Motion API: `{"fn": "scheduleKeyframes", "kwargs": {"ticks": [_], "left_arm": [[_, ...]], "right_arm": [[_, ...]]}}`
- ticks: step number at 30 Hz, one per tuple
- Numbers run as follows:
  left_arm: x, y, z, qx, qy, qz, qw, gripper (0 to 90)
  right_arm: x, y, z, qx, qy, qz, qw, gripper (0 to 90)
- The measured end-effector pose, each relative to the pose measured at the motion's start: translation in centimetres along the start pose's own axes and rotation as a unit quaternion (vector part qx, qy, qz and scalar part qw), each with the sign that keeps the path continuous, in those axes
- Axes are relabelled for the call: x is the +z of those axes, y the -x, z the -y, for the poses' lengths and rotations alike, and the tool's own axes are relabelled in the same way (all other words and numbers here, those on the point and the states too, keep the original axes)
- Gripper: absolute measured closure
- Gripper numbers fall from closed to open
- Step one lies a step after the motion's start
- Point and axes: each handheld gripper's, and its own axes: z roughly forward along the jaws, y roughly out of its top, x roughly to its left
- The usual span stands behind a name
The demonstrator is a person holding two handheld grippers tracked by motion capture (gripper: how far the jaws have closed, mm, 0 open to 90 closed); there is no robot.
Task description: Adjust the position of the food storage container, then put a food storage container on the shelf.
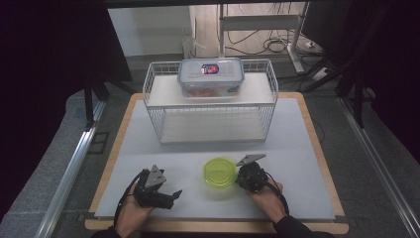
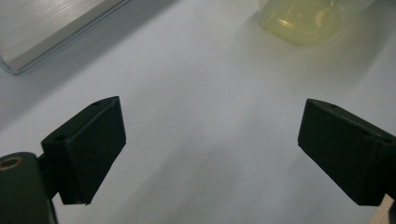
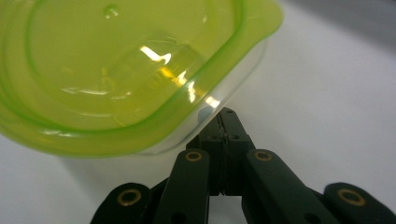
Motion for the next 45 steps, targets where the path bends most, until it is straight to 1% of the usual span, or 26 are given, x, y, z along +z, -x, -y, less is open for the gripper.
{"fn": "scheduleKeyframes", "kwargs": {"ticks": [1,3,4,7,9,14,15,16,20,21,22,23,24,25,26,27,28,31,34,35,38,40,44,45], "left_arm": [[0.0,0.0,0.0,0.0,0.0,0.0,1.0,7.4],[0.0,0.0,0.0,0.002,-0.001,0.0,1.0,7.4],[0.0,0.1,0.0,0.001,-0.001,0.002,1.0,7.5],[0.1,0.1,0.0,0.002,-0.002,0.002,1.0,7.6],[0.1,0.2,0.1,0.003,-0.003,0.003,1.0,7.6],[0.2,0.2,0.1,0.012,-0.002,0.001,0.9999,7.6],[0.2,0.2,0.1,0.012,-0.002,0.001,0.9999,7.6],[0.3,0.3,0.2,0.013,-0.002,0.001,0.9999,7.6],[0.3,0.3,0.2,0.018,-0.004,0.0,0.9998,7.5],[0.3,0.3,0.2,0.018,-0.004,0.0,0.9998,7.5],[0.4,0.3,0.2,0.018,-0.005,0.0,0.9998,7.5],[0.4,0.3,0.3,0.018,-0.005,0.0,0.9998,7.6],[0.4,0.3,0.3,0.019,-0.005,0.0,0.9998,7.5],[0.4,0.3,0.3,0.019,-0.005,0.0,0.9998,7.5],[0.4,0.4,0.3,0.02,-0.005,0.0,0.9998,7.5],[0.4,0.4,0.3,0.02,-0.005,0.0,0.9998,7.5],[0.4,0.4,0.3,0.02,-0.006,0.0,0.9998,7.5],[0.4,0.4,0.3,0.021,-0.006,-0.001,0.9998,7.5],[0.4,0.4,0.2,0.022,-0.006,-0.001,0.9997,7.5],[0.5,0.4,0.2,0.023,-0.006,-0.001,0.9997,7.5],[0.5,0.4,0.3,0.023,-0.007,-0.001,0.9997,7.5],[0.5,0.4,0.3,0.023,-0.007,-0.001,0.9997,7.5],[0.5,0.4,0.3,0.024,-0.006,-0.001,0.9997,7.5],[0.5,0.5,0.3,0.024,-0.006,-0.001,0.9997,7.5]], "right_arm": [[0.0,0.0,0.0,0.0,0.0,0.0,1.0,89.7],[-0.6,0.6,0.1,0.006,0.009,0.005,0.9999,89.6],[-1.1,1.1,0.2,0.009,0.017,0.01,0.9998,88.0],[-1.8,1.8,0.5,0.007,0.023,0.013,0.9996,84.3],[-2.2,2.2,0.7,0.005,0.024,0.015,0.9996,79.7],[-3.0,2.7,1.2,-0.001,0.028,0.014,0.9995,64.0],[-3.0,2.7,1.2,-0.001,0.028,0.014,0.9995,64.0],[-3.2,2.7,1.4,-0.003,0.028,0.015,0.9995,56.4],[-3.7,2.9,1.7,-0.005,0.032,0.015,0.9994,43.9],[-3.7,2.9,1.7,-0.005,0.032,0.015,0.9994,43.9],[-3.8,3.1,1.8,-0.004,0.036,0.009,0.9993,34.0],[-3.8,3.3,2.0,-0.005,0.039,0.007,0.9992,30.1],[-3.8,3.4,2.1,-0.005,0.038,0.007,0.9992,27.0],[-3.8,3.4,2.1,-0.005,0.038,0.007,0.9992,27.0],[-3.8,3.6,2.3,-0.005,0.039,0.012,0.9992,20.4],[-3.8,3.6,2.3,-0.005,0.039,0.012,0.9992,20.4],[-3.7,3.7,2.4,-0.006,0.038,0.015,0.9992,16.6],[-3.8,3.7,2.5,-0.004,0.036,0.018,0.9992,14.2],[-3.8,3.8,2.5,-0.001,0.041,0.019,0.999,13.2],[-3.9,3.8,2.5,0.004,0.042,0.018,0.9989,10.6],[-4.0,3.9,2.4,0.007,0.043,0.016,0.9989,8.0],[-4.2,3.9,2.3,0.012,0.038,0.016,0.9991,4.9],[-4.4,3.7,2.2,0.021,0.033,0.01,0.9992,6.3],[-4.5,3.7,2.1,0.019,0.031,0.011,0.9993,8.8]]}}
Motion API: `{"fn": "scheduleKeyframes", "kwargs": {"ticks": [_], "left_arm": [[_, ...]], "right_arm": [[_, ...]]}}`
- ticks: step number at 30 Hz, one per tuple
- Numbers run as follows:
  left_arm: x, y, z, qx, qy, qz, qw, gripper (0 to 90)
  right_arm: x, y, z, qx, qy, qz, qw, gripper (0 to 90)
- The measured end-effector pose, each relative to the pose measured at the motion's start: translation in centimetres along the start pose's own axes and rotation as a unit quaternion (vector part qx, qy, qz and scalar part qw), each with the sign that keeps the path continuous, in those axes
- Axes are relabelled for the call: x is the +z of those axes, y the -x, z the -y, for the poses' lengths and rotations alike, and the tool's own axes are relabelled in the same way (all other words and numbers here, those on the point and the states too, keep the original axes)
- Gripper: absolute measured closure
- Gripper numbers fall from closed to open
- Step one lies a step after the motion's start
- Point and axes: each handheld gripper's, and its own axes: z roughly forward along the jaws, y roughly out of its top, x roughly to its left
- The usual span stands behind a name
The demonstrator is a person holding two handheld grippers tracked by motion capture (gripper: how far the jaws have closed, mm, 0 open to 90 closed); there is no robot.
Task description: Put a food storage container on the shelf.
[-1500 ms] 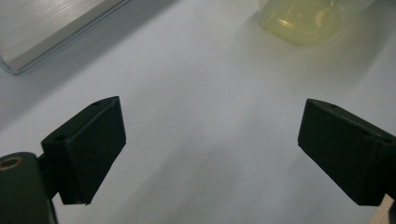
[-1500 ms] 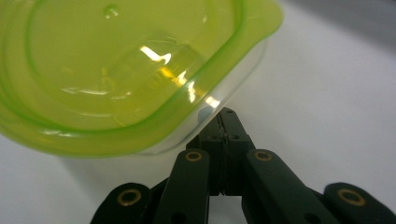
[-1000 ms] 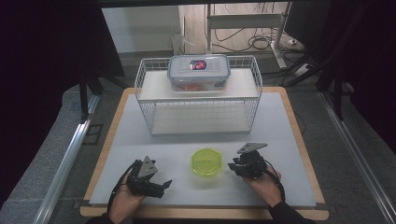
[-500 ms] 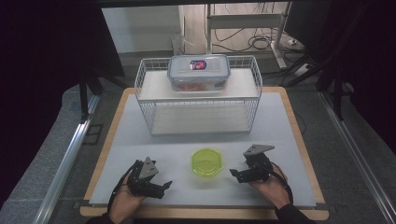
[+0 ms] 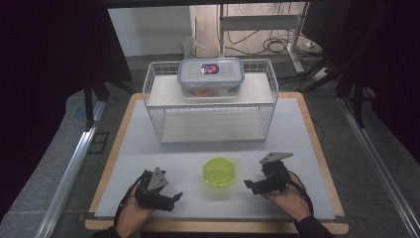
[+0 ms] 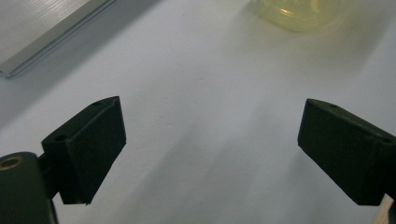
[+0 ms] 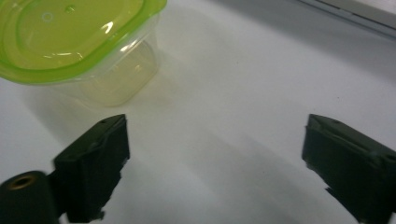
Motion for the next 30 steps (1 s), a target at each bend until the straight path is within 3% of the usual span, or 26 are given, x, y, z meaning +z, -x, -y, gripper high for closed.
{"fn": "scheduleKeyframes", "kwargs": {"ticks": [1,8,11,14,20,25,30], "left_arm": [[0.0,0.0,0.0,0.0,0.0,0.0,1.0,7.5],[0.0,0.1,-0.1,0.003,0.0,-0.002,1.0,7.5],[0.0,0.1,-0.1,0.006,0.0,-0.002,1.0,7.6],[0.0,0.2,-0.1,0.007,0.001,-0.003,1.0,7.6],[0.1,0.3,-0.1,0.011,0.0,-0.002,0.9999,7.5],[0.1,0.3,-0.1,0.013,-0.002,-0.002,0.9999,7.5],[0.1,0.4,-0.1,0.016,-0.003,-0.002,0.9999,7.5]], "right_arm": [[-0.3,-0.3,-0.2,0.002,0.004,-0.001,1.0,16.7],[-1.7,-0.9,-0.8,0.03,0.046,-0.03,0.9981,38.7],[-1.8,-1.0,-1.0,0.041,0.058,-0.037,0.9968,42.7],[-1.6,-1.4,-1.4,0.071,0.069,-0.067,0.9928,45.6],[-0.2,-1.9,-2.0,0.118,0.06,-0.094,0.9868,51.6],[0.6,-2.1,-2.2,0.141,0.05,-0.11,0.9826,55.1],[1.8,-2.1,-2.1,0.179,0.032,-0.139,0.9734,59.1]]}}
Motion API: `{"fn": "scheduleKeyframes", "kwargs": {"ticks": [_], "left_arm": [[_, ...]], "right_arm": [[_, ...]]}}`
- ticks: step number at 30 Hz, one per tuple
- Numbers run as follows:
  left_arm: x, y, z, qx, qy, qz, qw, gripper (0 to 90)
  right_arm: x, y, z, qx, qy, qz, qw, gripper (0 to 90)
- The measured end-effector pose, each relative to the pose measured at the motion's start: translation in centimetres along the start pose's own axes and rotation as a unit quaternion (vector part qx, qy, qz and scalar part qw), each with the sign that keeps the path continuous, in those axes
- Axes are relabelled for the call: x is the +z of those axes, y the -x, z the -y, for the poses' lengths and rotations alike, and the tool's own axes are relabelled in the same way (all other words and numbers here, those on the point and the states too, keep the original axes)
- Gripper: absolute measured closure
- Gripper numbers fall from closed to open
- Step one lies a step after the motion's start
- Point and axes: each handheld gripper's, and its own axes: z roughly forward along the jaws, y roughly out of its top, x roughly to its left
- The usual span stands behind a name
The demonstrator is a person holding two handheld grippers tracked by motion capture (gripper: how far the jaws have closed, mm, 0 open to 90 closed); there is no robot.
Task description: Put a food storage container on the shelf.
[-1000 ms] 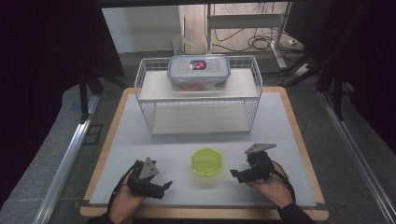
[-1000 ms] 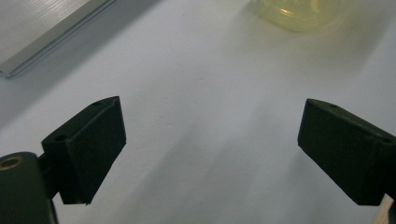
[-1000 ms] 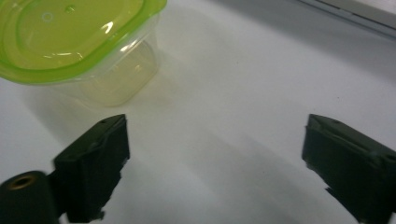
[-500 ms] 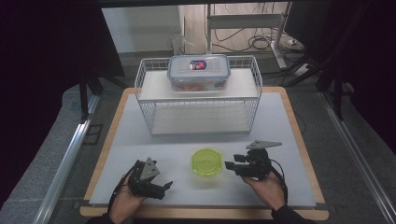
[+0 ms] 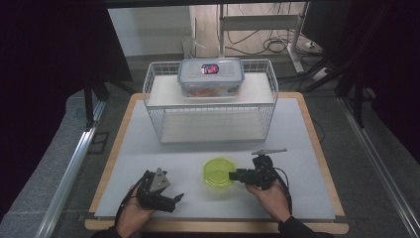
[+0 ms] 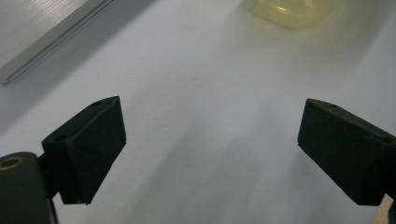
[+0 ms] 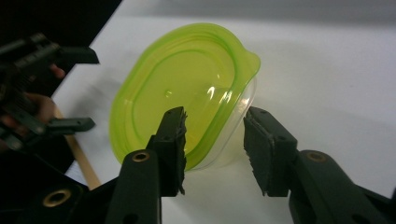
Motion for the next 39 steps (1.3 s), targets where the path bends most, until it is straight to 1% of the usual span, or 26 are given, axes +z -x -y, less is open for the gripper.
{"fn": "scheduleKeyframes", "kwargs": {"ticks": [3,4,6,10,12,13,14,15,16,17,18,21,24,30,34,38,39], "left_arm": [[0.0,0.0,0.0,0.001,0.0,0.001,1.0,7.5],[0.0,0.0,0.0,0.001,0.0,0.001,1.0,7.5],[0.0,0.0,0.0,0.003,0.0,0.0,1.0,7.5],[0.0,0.0,0.0,0.003,0.0,0.0,1.0,7.6],[0.0,0.1,0.0,0.003,0.0,0.0,1.0,7.6],[0.0,0.1,0.0,0.004,0.001,0.0,1.0,7.6],[0.0,0.1,0.0,0.004,0.001,0.0,1.0,7.6],[0.0,0.1,0.0,0.004,0.001,0.0,1.0,7.6],[0.0,0.1,0.0,0.004,0.001,0.0,1.0,7.6],[0.0,0.0,0.0,0.004,0.002,0.0,1.0,7.6],[0.0,0.0,0.0,0.004,0.002,0.0,1.0,7.6],[0.0,0.0,0.0,0.005,0.003,-0.001,1.0,7.6],[0.0,0.1,0.0,0.005,0.004,0.0,1.0,7.5],[-0.1,0.0,0.0,0.002,0.008,-0.001,1.0,7.6],[-0.2,-0.1,0.0,0.001,0.01,-0.001,1.0,7.5],[-0.2,-0.1,0.0,0.002,0.01,-0.002,0.9999,7.6],[-0.2,-0.1,0.0,0.0,0.01,-0.001,0.9999,7.5]], "right_arm": [[0.0,0.3,-0.1,0.028,0.004,-0.011,0.9995,64.9],[0.0,0.3,-0.1,0.028,0.004,-0.011,0.9995,64.9],[0.0,0.7,-0.2,0.042,0.005,-0.019,0.9989,67.6],[0.1,1.1,-0.3,0.076,0.002,-0.034,0.9966,72.8],[0.2,1.2,-0.3,0.078,0.004,-0.037,0.9963,74.5],[0.3,1.4,-0.4,0.089,0.002,-0.045,0.995,77.3],[0.3,1.4,-0.4,0.089,0.002,-0.045,0.995,77.3],[0.4,1.5,-0.5,0.095,0.001,-0.052,0.9941,78.1],[0.4,1.5,-0.5,0.095,0.001,-0.052,0.9941,78.1],[0.5,1.6,-0.6,0.103,0.0,-0.063,0.9928,80.1],[0.5,1.7,-0.6,0.104,-0.001,-0.068,0.9923,80.3],[0.5,1.8,-0.8,0.106,-0.005,-0.071,0.9919,80.8],[0.4,1.6,-0.9,0.099,-0.008,-0.07,0.9926,81.1],[-0.5,1.3,-1.6,0.096,0.001,-0.08,0.9921,81.2],[-1.3,0.9,-2.8,0.09,0.008,-0.089,0.9919,81.2],[-1.9,0.5,-3.5,0.086,0.011,-0.091,0.9921,81.2],[-2.3,0.1,-3.9,0.083,0.014,-0.094,0.992,81.2]]}}
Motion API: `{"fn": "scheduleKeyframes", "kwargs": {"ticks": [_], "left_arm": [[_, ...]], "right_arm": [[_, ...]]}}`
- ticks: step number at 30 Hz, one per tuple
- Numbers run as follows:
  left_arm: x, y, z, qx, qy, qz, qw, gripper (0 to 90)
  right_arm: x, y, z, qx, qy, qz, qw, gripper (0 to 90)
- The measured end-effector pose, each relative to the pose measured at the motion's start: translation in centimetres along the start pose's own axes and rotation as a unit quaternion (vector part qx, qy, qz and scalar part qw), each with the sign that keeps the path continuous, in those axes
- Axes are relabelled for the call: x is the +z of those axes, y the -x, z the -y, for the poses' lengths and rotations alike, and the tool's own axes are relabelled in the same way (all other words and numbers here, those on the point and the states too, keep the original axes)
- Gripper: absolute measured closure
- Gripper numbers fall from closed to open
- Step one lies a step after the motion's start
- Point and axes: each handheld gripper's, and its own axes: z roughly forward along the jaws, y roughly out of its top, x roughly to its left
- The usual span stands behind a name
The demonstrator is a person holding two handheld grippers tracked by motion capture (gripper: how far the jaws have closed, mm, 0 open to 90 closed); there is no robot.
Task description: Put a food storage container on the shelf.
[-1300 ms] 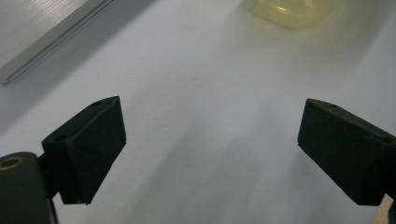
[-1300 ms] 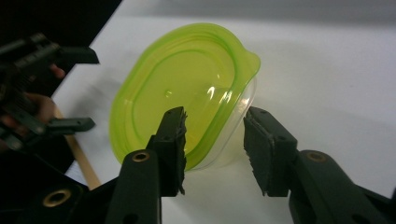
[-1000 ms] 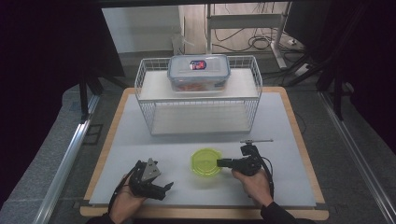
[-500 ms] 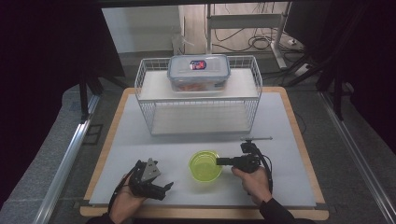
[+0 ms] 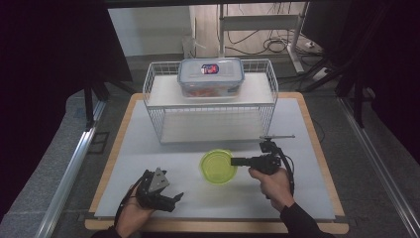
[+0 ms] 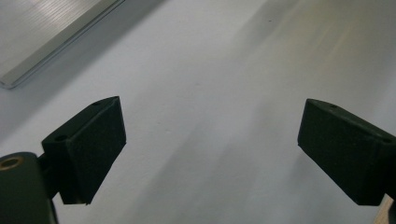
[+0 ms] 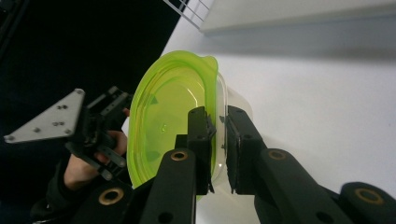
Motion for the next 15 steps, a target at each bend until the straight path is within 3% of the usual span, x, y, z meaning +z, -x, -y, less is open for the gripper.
{"fn": "scheduleKeyframes", "kwargs": {"ticks": [15], "left_arm": [[0.0,-0.1,0.0,0.001,0.0,0.002,1.0,7.6]], "right_arm": [[-3.0,-3.4,-4.0,-0.029,0.036,-0.015,0.9988,81.2]]}}
